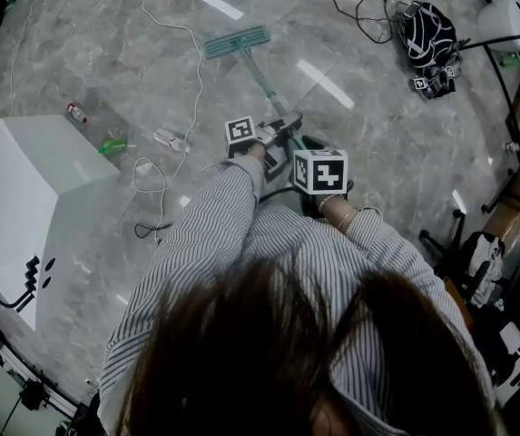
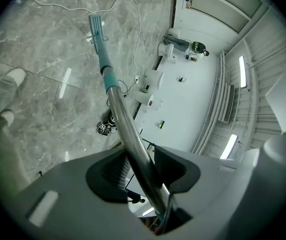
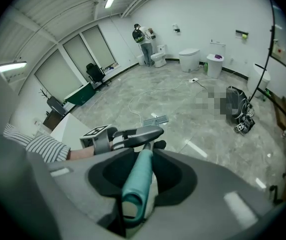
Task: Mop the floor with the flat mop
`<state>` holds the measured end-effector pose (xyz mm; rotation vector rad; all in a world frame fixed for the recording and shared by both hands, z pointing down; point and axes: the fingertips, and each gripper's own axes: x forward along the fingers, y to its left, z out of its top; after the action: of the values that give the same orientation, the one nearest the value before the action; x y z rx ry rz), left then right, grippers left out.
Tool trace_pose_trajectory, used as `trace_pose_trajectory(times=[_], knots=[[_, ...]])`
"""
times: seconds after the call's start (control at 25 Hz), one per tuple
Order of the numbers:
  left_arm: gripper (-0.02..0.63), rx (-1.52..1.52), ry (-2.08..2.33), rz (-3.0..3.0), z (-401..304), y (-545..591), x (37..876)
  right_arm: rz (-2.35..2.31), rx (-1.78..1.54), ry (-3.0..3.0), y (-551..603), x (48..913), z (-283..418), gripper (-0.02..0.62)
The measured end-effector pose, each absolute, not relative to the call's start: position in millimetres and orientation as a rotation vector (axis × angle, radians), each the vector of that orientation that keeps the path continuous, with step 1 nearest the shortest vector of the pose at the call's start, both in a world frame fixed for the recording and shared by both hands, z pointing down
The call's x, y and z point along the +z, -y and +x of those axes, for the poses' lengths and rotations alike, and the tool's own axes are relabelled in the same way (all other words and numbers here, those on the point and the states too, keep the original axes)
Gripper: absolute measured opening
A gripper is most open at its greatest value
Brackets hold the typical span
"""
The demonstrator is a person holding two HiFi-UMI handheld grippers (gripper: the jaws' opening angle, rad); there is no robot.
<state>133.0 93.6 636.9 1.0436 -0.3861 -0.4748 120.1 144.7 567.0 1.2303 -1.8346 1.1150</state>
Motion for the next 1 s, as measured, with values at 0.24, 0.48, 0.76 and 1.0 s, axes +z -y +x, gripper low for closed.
trace_pose_trajectory(times=[0.24, 0.48, 0.76, 1.0], knots=[[0.15, -0.519, 0.396, 1.042, 153, -145, 630, 1.224, 1.128, 1.847, -197, 560, 141, 0.119], [0.149, -0.594, 0.406, 1.014, 180, -189, 626, 1.24, 1.156, 1.852, -241, 556, 172, 0.118], [0.147, -0.564, 0.405, 1.025, 202, -220, 627, 1.247, 1.179, 1.836, -271, 558, 194, 0.118], [0.146, -0.56, 0.393, 1.02, 205, -240, 627, 1.257, 1.193, 1.834, -291, 558, 196, 0.118]])
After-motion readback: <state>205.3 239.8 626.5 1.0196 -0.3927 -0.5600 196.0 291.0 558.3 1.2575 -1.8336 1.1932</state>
